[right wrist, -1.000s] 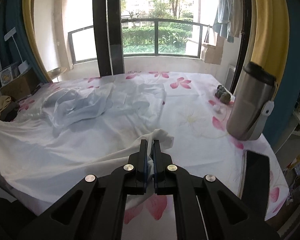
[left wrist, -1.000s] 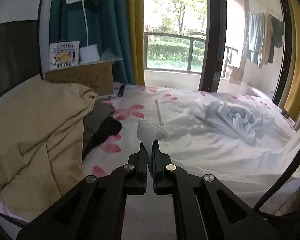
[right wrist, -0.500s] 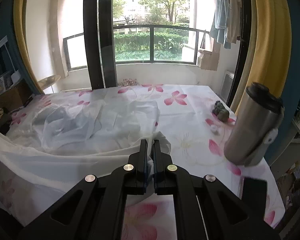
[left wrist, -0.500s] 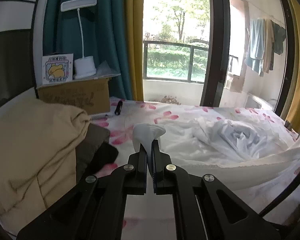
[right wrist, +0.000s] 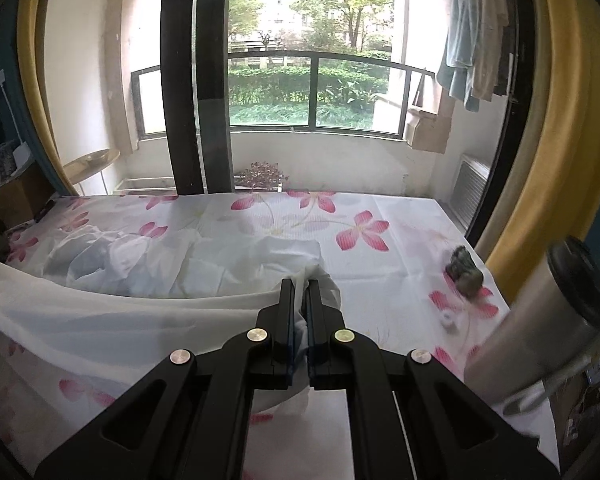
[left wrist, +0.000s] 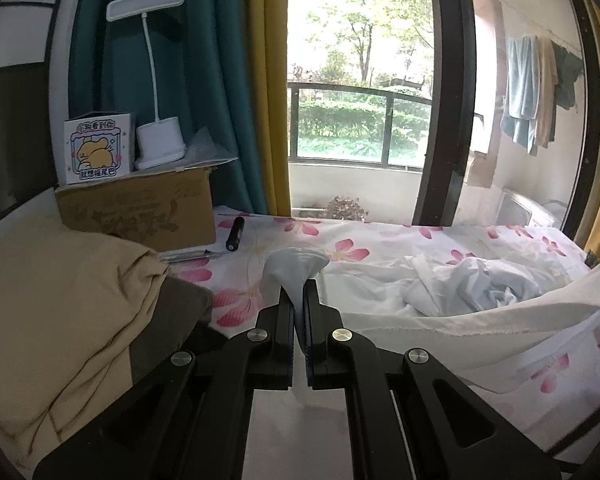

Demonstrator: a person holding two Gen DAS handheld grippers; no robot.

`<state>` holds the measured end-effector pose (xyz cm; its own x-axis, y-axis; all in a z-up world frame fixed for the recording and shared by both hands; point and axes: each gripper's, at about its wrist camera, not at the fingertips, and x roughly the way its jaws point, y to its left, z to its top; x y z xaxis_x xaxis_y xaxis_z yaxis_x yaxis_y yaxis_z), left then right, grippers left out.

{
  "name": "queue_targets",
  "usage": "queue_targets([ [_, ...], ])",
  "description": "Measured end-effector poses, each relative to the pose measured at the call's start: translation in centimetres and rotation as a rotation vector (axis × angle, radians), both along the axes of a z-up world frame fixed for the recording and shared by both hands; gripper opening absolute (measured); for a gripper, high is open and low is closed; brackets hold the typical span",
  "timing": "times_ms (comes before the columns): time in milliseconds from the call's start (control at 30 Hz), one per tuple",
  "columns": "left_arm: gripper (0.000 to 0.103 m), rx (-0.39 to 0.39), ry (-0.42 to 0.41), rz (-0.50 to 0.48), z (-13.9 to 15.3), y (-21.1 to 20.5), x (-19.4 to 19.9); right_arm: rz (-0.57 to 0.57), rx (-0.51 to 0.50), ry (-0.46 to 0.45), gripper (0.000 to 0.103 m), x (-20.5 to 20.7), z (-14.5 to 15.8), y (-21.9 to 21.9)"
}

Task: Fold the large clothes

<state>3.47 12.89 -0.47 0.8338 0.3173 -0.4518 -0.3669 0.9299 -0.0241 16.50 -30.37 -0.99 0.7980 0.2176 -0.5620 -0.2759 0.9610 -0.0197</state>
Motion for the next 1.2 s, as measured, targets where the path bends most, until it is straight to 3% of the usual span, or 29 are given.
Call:
queue_targets([
  [533, 0.004, -0.026, 0.001, 0.018, -1.1, 2.3, 7.8, 0.013, -0.018, 0.014, 0.005, 7.7, -0.7, 1.5],
  [867, 0.004, -0.028, 0.047, 0.015, -2.6, 3.5, 12.5, 0.011, -0.032, 0.044, 0.005, 12.0, -2.4, 2.3],
  [1200, 0.004, -0.116, 0.112, 0.015, -5.4, 5.6, 16.7, -0.006, -0.042, 0.107, 0.005, 15.1, -5.0, 3.0],
])
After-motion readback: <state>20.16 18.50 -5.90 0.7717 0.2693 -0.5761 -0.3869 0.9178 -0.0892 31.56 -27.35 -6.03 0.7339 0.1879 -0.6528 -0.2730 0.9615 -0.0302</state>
